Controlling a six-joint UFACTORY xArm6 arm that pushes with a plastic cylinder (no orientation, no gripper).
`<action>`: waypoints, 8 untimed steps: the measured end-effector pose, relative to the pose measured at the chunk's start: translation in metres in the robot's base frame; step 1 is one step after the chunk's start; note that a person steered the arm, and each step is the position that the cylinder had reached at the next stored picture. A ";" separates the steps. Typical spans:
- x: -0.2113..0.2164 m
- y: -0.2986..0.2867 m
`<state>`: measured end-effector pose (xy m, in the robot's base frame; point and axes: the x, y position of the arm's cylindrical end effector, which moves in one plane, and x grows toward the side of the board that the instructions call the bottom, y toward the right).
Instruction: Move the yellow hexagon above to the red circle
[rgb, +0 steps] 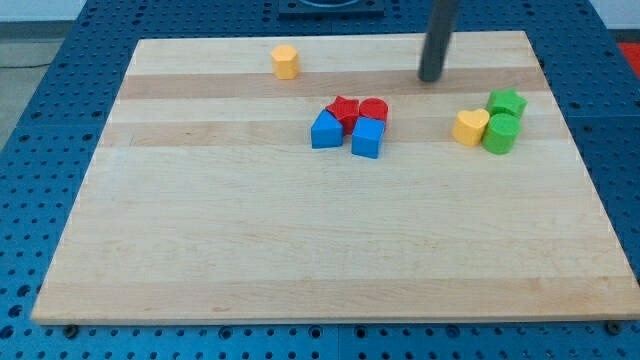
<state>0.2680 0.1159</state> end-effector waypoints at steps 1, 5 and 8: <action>-0.041 -0.075; -0.005 -0.188; -0.023 -0.127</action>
<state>0.2448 -0.0114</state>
